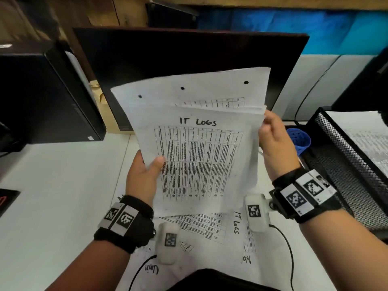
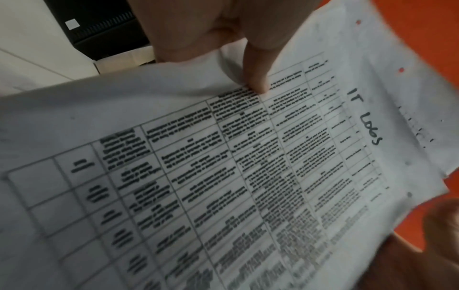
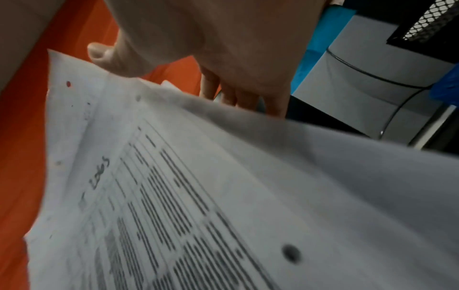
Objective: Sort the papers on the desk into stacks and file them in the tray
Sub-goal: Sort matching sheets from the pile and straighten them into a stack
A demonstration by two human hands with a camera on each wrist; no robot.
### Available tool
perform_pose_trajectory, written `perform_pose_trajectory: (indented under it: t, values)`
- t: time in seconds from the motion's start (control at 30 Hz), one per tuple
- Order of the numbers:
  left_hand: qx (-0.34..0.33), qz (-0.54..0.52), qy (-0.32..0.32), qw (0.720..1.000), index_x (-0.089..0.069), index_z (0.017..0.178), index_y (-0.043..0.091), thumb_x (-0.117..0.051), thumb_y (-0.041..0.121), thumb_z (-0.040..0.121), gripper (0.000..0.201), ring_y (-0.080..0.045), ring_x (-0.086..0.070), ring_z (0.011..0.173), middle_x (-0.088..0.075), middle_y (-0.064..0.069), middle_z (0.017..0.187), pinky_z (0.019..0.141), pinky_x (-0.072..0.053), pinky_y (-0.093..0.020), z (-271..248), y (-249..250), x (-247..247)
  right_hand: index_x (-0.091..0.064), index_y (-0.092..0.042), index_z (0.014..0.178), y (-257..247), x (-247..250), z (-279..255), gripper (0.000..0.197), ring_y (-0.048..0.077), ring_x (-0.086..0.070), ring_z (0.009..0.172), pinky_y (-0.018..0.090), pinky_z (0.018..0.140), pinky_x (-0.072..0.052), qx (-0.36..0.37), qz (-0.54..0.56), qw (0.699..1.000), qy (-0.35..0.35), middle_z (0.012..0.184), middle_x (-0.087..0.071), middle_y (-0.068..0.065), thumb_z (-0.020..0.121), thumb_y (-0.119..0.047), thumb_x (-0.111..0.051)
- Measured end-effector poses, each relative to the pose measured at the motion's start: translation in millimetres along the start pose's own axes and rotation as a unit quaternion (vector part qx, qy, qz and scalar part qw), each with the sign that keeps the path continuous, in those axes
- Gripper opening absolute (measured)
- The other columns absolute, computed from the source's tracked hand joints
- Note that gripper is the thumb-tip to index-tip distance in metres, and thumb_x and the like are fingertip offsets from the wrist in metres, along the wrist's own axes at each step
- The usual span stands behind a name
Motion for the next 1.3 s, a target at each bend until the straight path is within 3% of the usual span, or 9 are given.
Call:
perform_pose_trajectory:
  t: [0.17,0.33,0.57,0.7,0.8,0.83,0.93,1.03,1.3]
  values:
    - [-0.006,0.002,-0.001,1.0,-0.051,0.1,0.044,-0.051,0.019,0.094,0.026,0.016,-0.058,0.088,-0.063,0.022,0.101,0.066,-0.043,-0.002,0.3,5.2,-3.6,-0.048,-0.02,0.13,27.1,-14.9,-19.1,0.04,0.007,-0.056,0.111,0.03,0.099,-0.044,-0.069,-0.096,0.993,-0.007,0.12,-0.06,-0.009,0.091,-0.026,-0.059]
    - [-0.051,-0.009,0.045,0.998,-0.044,0.098,0.049,-0.046,0.022,0.097,0.028,0.025,-0.053,0.083,-0.058,0.025,0.1,0.062,-0.038,0.006,-11.3,19.7,-6.6,-0.042,-0.03,0.12,7.3,-19.6,-31.7,0.027,-0.024,-0.051,0.097,-0.004,0.08,-0.037,0.002,-0.008,0.998,0.068,0.108,-0.052,-0.028,0.096,-0.02,-0.048]
    - [-0.046,-0.032,-0.004,0.998,-0.03,0.108,0.048,-0.039,0.019,0.1,0.032,0.028,-0.049,0.086,-0.045,0.033,0.102,0.06,-0.035,0.01,-28.3,13.0,-19.1,-0.048,-0.013,0.128,25.7,-20.6,-43.5,0.054,0.005,-0.061,0.109,0.029,0.096,-0.05,-0.017,-0.001,0.998,0.06,0.116,-0.065,-0.006,0.081,-0.027,-0.071]
    - [-0.04,-0.021,0.002,0.999,-0.029,0.11,0.052,-0.045,0.02,0.097,0.038,0.02,-0.05,0.094,-0.048,0.028,0.108,0.062,-0.037,0.008,-19.5,10.2,-18.2,-0.041,-0.019,0.127,7.1,-13.6,-35.1,0.046,0.001,-0.056,0.107,0.017,0.091,-0.048,0.018,-0.015,0.994,0.109,0.122,-0.055,-0.001,0.087,-0.019,-0.065]
    - [-0.043,0.004,0.002,0.999,-0.026,0.119,0.041,-0.054,0.017,0.093,0.045,0.017,-0.045,0.098,-0.048,0.028,0.11,0.064,-0.035,0.008,-12.6,8.6,-19.2,-0.034,-0.039,0.125,-18.2,-16.2,-23.3,0.05,0.013,-0.049,0.121,0.034,0.105,-0.042,0.073,-0.037,0.991,0.111,0.13,-0.047,-0.001,0.09,-0.014,-0.058]
    - [-0.043,0.014,0.001,0.999,-0.027,0.12,0.041,-0.054,0.017,0.093,0.045,0.018,-0.044,0.096,-0.048,0.027,0.11,0.064,-0.035,0.008,-10.7,8.2,-20.0,-0.034,-0.038,0.126,-22.5,-17.7,-19.8,0.05,0.005,-0.047,0.121,0.027,0.106,-0.04,0.084,-0.043,0.99,0.104,0.129,-0.046,-0.008,0.09,-0.012,-0.057]
    - [-0.021,0.008,0.005,1.0,-0.035,0.11,0.046,-0.047,0.019,0.097,0.032,0.023,-0.047,0.085,-0.051,0.03,0.103,0.059,-0.036,0.006,-8.5,5.9,-19.6,-0.035,-0.029,0.127,-22.3,-20.6,-12.4,0.047,-0.022,-0.045,0.101,0.001,0.09,-0.036,0.087,-0.035,0.991,0.098,0.119,-0.045,-0.019,0.091,-0.006,-0.055]
    - [-0.017,-0.014,0.018,1.0,-0.041,0.102,0.052,-0.042,0.02,0.099,0.033,0.027,-0.049,0.081,-0.052,0.035,0.098,0.06,-0.036,0.006,-7.0,7.0,-13.9,-0.042,-0.024,0.124,1.3,-19.6,-9.7,0.039,-0.009,-0.056,0.091,0.01,0.085,-0.046,0.028,0.029,0.995,0.096,0.11,-0.058,-0.007,0.091,-0.012,-0.059]
    - [-0.016,-0.072,0.017,0.997,-0.041,0.115,0.054,-0.044,0.019,0.098,0.04,0.021,-0.054,0.097,-0.058,0.036,0.104,0.073,-0.044,-0.001,-0.9,8.1,-9.7,-0.047,-0.018,0.11,62.6,-26.4,-37.6,0.013,-0.011,-0.053,0.083,0.008,0.073,-0.043,-0.088,-0.056,0.993,0.053,0.094,-0.058,-0.016,0.098,-0.022,-0.046]
Point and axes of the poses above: each hand's wrist, its own z-axis towards the middle knuckle, its own x-axis out of the back of the hand, y = z × x, the point moved 7 cm from there along z, towards the middle knuckle
